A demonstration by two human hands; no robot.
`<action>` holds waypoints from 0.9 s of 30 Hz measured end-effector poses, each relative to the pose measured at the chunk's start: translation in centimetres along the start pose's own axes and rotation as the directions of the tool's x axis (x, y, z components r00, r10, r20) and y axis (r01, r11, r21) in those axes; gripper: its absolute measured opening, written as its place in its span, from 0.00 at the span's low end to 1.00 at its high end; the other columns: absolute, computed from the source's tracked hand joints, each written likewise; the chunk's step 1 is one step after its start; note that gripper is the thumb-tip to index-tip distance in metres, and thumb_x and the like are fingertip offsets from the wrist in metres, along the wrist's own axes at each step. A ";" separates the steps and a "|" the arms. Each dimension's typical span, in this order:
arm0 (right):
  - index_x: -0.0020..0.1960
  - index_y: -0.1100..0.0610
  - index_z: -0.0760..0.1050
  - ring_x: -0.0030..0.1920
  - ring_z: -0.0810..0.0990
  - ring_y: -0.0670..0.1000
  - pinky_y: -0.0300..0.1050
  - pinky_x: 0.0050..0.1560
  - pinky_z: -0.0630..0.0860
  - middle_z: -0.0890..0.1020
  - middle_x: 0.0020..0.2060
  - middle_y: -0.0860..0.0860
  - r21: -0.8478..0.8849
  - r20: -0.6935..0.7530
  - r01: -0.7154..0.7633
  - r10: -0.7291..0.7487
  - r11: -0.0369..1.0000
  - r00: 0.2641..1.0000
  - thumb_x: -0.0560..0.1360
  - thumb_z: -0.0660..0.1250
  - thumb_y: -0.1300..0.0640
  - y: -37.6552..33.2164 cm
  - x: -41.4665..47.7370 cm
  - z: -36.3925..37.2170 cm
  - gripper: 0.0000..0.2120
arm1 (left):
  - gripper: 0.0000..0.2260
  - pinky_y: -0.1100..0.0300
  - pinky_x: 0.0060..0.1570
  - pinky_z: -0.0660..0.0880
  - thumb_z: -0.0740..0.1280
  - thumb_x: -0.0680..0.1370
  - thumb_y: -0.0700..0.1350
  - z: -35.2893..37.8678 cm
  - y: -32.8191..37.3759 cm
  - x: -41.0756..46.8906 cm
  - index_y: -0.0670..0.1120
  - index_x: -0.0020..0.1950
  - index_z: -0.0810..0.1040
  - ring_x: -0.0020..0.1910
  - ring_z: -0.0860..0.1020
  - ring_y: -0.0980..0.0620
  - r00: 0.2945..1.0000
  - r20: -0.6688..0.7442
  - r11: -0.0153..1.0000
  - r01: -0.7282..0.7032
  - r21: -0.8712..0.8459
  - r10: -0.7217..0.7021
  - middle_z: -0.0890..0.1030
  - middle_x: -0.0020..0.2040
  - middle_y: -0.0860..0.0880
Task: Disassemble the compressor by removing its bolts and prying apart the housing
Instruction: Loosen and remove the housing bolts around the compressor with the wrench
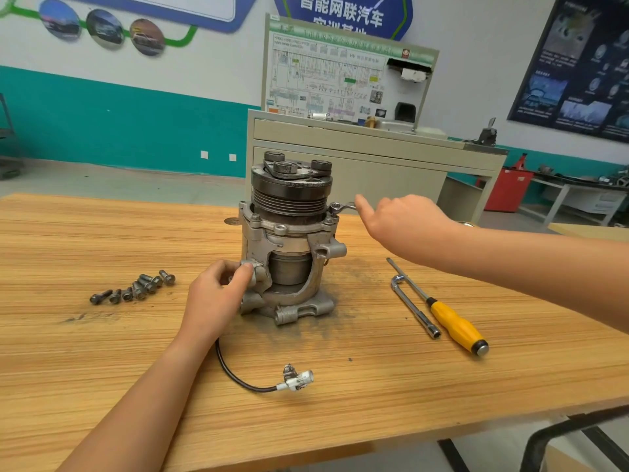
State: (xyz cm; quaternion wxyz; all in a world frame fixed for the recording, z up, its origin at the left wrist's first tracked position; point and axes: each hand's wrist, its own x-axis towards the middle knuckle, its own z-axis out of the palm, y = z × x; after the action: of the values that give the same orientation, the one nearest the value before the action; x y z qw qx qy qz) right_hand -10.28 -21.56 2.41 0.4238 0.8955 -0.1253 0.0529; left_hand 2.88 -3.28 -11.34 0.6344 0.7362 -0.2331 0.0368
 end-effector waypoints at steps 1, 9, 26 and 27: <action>0.74 0.64 0.44 0.25 0.64 0.52 0.44 0.20 0.60 0.64 0.30 0.54 -0.017 0.002 0.005 -0.005 1.000 1.000 0.75 0.59 0.70 -0.1 0.1 -0.1 0.34 | 0.09 0.65 0.39 0.69 0.64 0.77 0.49 0.0 0.0 0.0 0.46 0.40 0.78 0.43 0.77 0.54 1.000 -0.001 1.000 0.001 0.000 -0.001 0.81 0.42 0.48; 0.64 0.62 0.67 0.26 0.63 0.48 0.40 0.22 0.57 0.65 0.29 0.50 -0.011 0.108 0.087 -0.085 0.996 0.991 0.76 0.56 0.69 1.6 1.5 -2.2 0.17 | 0.09 0.66 0.39 0.69 0.64 0.77 0.49 0.0 0.1 -0.2 0.47 0.41 0.78 0.40 0.75 0.60 1.000 0.001 1.000 0.005 0.012 -0.005 0.81 0.42 0.51; 0.75 0.51 0.50 0.25 0.67 0.48 0.40 0.21 0.60 0.69 0.27 0.49 0.210 0.017 0.003 -0.006 0.978 1.000 0.80 0.53 0.62 1.8 0.8 -0.3 0.26 | 0.09 0.65 0.39 0.69 0.64 0.77 0.49 0.0 -0.1 -0.1 0.46 0.41 0.78 0.41 0.76 0.59 1.000 -0.004 1.000 0.006 0.018 -0.006 0.81 0.42 0.51; 0.74 0.49 0.51 0.27 0.68 0.48 0.40 0.22 0.61 0.69 0.28 0.49 0.259 0.042 -0.010 0.000 0.966 0.999 0.81 0.52 0.59 1.8 0.9 -0.3 0.24 | 0.09 0.64 0.40 0.70 0.64 0.77 0.49 0.0 -0.1 -0.1 0.46 0.41 0.78 0.41 0.76 0.58 1.000 -0.002 1.000 0.007 0.013 -0.007 0.81 0.42 0.50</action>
State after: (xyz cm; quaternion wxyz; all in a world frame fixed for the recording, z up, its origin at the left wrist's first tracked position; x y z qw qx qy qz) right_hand -9.92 -22.58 4.15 0.3005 0.9437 -0.1284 0.0512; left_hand 2.82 -3.23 -11.49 0.6298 0.7411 -0.2298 0.0369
